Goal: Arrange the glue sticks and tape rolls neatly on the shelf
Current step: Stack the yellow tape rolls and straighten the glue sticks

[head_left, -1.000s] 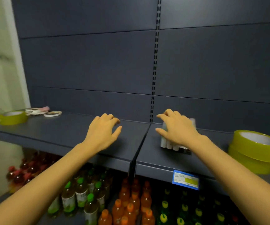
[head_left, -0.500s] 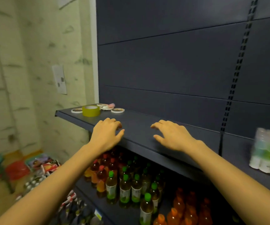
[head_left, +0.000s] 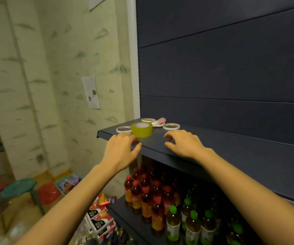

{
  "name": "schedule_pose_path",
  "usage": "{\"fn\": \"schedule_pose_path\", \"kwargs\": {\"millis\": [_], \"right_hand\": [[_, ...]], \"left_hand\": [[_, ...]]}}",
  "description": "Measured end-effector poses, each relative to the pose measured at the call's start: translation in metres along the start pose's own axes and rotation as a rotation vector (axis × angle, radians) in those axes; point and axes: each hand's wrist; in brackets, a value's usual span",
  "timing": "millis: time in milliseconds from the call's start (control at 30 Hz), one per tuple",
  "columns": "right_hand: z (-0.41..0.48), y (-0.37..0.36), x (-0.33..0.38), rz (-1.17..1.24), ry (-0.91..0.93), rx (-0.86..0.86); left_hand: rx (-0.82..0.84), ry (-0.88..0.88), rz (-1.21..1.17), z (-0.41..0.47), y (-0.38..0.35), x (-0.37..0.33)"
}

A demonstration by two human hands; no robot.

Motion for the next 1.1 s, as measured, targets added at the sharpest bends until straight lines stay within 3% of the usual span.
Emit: {"fn": "schedule_pose_path", "kwargs": {"millis": [367, 767, 1100], "right_hand": [[0.112, -0.019, 0.003, 0.045, -0.153, -0.018], [0.256, -0.020, -0.051, 0.166, -0.383, -0.058], [0.329, -0.038, -0.072, 0.300, -0.621, 0.030]], "left_hand": [[0.006, -0.070, -0.073, 0.062, -0.034, 0.069], [0.047, -0.132, -0.105, 0.220, -0.084, 0.124], [0.062, -0.292, -0.130, 0.298, -0.146, 0.157]]}}
Point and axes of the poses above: each hand's wrist, its own z-axis towards the middle knuckle, its own y-axis out of the back of the hand, x = y × z, and after that the axes turned 10 degrees about x, right-handed
